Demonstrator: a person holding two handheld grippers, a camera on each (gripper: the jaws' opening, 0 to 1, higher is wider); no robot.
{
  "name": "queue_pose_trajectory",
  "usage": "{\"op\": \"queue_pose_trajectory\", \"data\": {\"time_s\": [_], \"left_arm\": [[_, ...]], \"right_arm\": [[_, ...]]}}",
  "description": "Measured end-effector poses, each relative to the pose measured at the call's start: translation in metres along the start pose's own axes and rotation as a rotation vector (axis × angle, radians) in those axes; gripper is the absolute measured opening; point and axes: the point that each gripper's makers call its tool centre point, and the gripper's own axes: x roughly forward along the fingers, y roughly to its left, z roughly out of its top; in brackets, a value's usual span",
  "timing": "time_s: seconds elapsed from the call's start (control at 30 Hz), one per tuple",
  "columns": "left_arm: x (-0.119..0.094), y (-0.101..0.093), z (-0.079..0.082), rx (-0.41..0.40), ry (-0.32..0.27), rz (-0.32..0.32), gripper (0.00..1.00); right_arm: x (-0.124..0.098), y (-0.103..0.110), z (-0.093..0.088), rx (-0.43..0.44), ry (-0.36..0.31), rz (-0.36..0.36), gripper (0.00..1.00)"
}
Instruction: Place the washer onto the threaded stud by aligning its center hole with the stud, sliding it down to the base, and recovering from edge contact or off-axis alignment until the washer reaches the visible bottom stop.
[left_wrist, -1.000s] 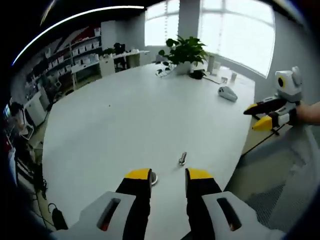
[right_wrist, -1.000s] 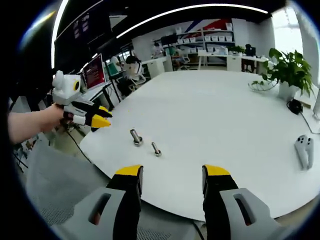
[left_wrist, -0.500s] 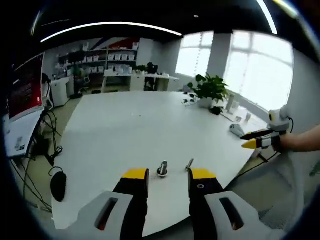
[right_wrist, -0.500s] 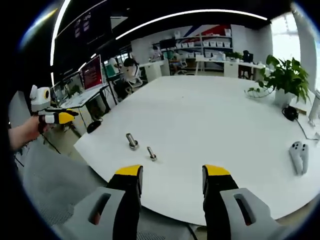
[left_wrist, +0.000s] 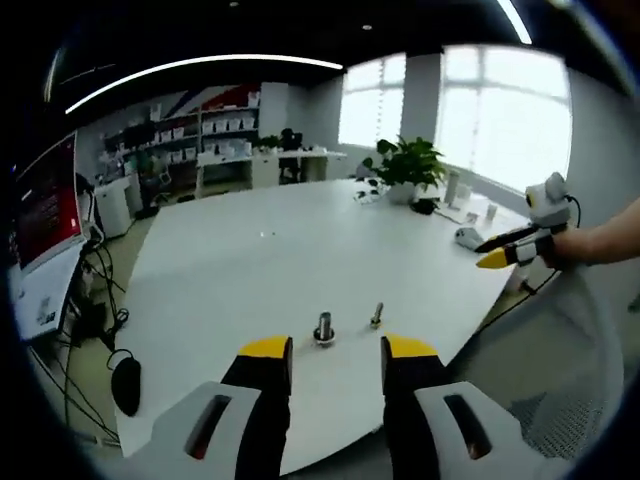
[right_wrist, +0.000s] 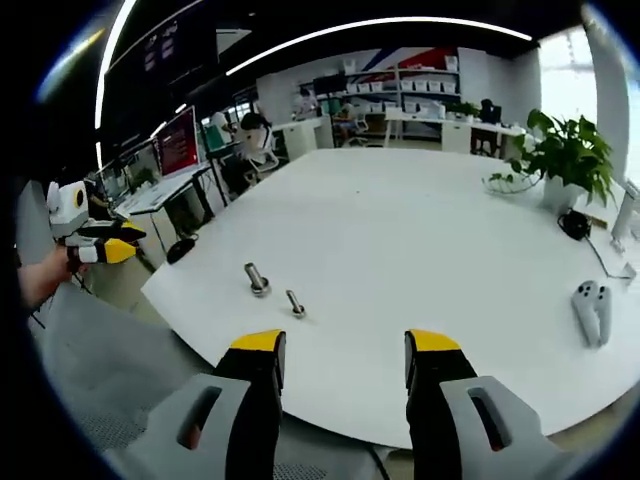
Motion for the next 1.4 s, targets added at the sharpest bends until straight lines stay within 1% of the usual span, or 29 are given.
{"op": "queue_pose_trajectory", "data": {"time_s": [0.07,0.13,0.2,0.33,0.4,0.53,0.63,0.67,0.8,0.9,0.97,1.07,1.13,1.23,1.4], "left_arm": [[-0.001,-0.003,0.002,0.013,-0.014,-0.004,0.37],[-0.002,-0.005,0.003,0.02,-0.023,-0.005,0.36],[-0.001,-0.002,0.002,0.037,-0.017,0.01,0.36],[-0.003,0.006,0.001,0.01,-0.019,0.03,0.36],[-0.002,0.005,-0.001,-0.005,-0.014,0.026,0.37],[-0.002,0.005,0.0,0.007,-0.019,0.027,0.37],[-0.001,0.007,-0.003,-0.019,-0.011,0.02,0.37],[-0.001,0.007,-0.004,-0.021,-0.006,0.02,0.37],[-0.001,0.008,-0.003,-0.022,-0.01,0.028,0.37],[0.0,0.008,-0.003,-0.017,-0.009,0.029,0.38],[0.001,0.009,-0.005,-0.02,-0.001,0.03,0.4],[0.001,0.009,-0.005,-0.027,0.0,0.03,0.4],[0.0,0.01,-0.003,-0.022,-0.009,0.036,0.39],[-0.001,0.012,-0.005,-0.033,-0.002,0.041,0.39],[-0.001,0.012,-0.005,-0.019,-0.004,0.047,0.39]], "right_arm": [[0.0,0.001,0.0,-0.017,0.005,0.0,0.5],[0.002,0.005,-0.002,-0.033,0.017,0.013,0.5],[0.002,0.005,-0.003,-0.035,0.022,0.018,0.5],[0.002,0.007,-0.002,-0.022,0.013,0.026,0.5],[0.002,0.008,-0.003,-0.033,0.014,0.03,0.5],[0.003,0.008,-0.004,-0.03,0.021,0.04,0.5],[0.005,0.009,-0.007,-0.034,0.034,0.047,0.5],[0.005,0.01,-0.008,-0.019,0.037,0.054,0.5],[0.004,0.009,-0.006,-0.027,0.032,0.044,0.49],[0.005,0.013,-0.01,-0.043,0.053,0.054,0.49],[0.005,0.014,-0.011,-0.04,0.059,0.061,0.49],[0.005,0.014,-0.011,-0.054,0.06,0.062,0.49],[0.005,0.015,-0.011,-0.038,0.061,0.068,0.48],[0.006,0.014,-0.012,-0.024,0.066,0.07,0.48],[0.007,0.021,-0.014,-0.064,0.082,0.086,0.48]]}}
